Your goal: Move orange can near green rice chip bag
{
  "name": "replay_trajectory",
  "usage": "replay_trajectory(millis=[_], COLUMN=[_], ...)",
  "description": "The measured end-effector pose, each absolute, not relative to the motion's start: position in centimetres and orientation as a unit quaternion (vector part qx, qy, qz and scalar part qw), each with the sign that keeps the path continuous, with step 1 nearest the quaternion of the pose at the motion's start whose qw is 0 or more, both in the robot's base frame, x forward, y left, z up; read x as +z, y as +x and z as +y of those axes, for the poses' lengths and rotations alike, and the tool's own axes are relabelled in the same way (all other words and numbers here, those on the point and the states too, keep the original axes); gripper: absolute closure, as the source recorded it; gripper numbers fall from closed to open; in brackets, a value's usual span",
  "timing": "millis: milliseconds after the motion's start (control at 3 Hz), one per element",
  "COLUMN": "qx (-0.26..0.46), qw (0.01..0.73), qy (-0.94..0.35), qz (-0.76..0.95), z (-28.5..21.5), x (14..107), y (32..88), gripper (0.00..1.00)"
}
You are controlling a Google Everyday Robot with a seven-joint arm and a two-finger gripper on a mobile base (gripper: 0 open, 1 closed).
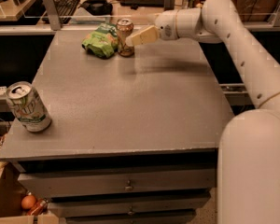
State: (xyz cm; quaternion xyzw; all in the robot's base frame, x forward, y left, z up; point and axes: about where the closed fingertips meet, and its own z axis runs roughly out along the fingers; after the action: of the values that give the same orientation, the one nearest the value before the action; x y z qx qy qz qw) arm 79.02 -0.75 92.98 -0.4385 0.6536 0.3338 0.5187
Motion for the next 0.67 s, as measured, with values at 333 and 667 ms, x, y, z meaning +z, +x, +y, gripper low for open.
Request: replay_trajectory(millis=[333,667], qx=[0.281,0.217], qw=[0.522,0.522], qy=[-0.46,-0.477], qz=[0.66,0.672], z=[-6.7,-13.5], x=[95.6,98.4], y=[76.6,73.2], gripper=[0.0,0.0])
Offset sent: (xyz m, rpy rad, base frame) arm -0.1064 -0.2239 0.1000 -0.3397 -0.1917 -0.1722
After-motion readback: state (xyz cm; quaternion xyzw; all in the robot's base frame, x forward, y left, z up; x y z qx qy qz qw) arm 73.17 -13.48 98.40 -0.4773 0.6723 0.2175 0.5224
